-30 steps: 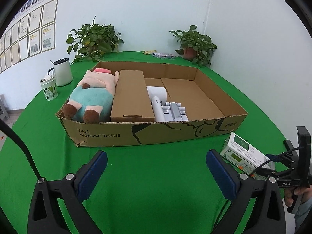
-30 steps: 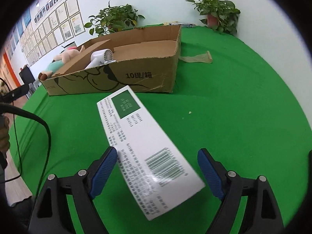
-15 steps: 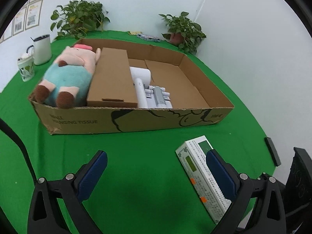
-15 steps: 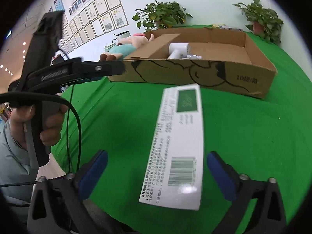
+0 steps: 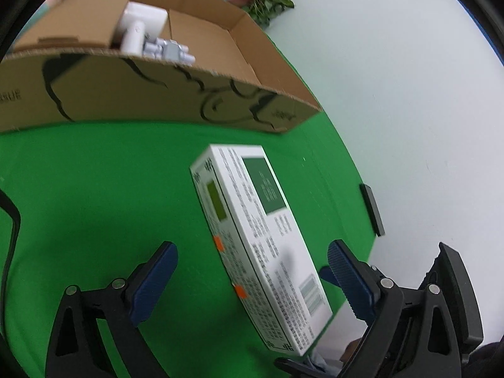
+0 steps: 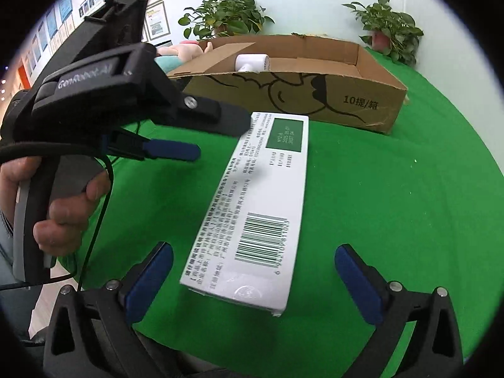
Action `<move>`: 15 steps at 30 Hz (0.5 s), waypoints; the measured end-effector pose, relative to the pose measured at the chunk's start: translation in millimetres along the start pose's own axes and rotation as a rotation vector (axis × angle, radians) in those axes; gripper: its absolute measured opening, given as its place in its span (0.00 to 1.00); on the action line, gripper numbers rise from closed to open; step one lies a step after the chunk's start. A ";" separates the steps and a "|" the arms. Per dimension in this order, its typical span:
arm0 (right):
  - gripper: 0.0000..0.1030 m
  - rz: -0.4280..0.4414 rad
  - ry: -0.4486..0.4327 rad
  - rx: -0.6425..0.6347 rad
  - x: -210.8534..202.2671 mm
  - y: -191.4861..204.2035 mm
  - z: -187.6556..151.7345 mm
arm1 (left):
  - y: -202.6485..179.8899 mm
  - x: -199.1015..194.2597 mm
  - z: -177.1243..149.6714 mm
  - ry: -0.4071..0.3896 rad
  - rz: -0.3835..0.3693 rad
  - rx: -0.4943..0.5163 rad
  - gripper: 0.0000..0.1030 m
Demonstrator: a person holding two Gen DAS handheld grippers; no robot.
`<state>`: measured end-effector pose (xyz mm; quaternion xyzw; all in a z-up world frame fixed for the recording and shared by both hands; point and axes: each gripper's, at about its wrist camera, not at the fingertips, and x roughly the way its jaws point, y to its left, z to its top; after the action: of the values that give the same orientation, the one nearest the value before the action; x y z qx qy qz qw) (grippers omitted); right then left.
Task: Organize objects
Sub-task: 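Close the left tool on the white medicine product box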
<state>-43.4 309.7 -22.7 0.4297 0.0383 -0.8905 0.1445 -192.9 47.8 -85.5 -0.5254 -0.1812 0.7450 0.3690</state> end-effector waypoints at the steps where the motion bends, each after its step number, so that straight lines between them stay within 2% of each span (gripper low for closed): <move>1: 0.99 -0.007 0.000 -0.010 1.8 2.7 0.7 | -0.7 3.0 -1.4 0.012 -0.012 0.000 0.93; 4: 0.99 -0.040 -0.007 -0.037 5.5 7.9 2.8 | -4.7 12.1 -6.8 0.033 -0.039 0.004 0.89; 7: 0.98 -0.033 -0.010 -0.045 7.8 10.9 5.3 | -3.5 16.5 -6.3 0.034 -0.072 -0.020 0.86; 10: 0.86 -0.064 -0.013 -0.069 9.6 16.3 5.4 | -2.1 22.2 -5.7 0.053 -0.096 -0.033 0.77; 12: 0.69 -0.100 -0.012 -0.093 13.0 21.0 5.1 | -2.1 22.9 -6.0 0.050 -0.097 -0.031 0.77; 15: 0.69 -0.129 -0.028 -0.125 13.4 27.6 2.6 | -1.5 23.0 -6.8 0.045 -0.095 -0.031 0.77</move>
<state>-45.3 279.8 -29.9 0.4042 0.1193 -0.8997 0.1137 -190.1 65.1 -102.1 -0.5384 -0.2091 0.7117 0.3999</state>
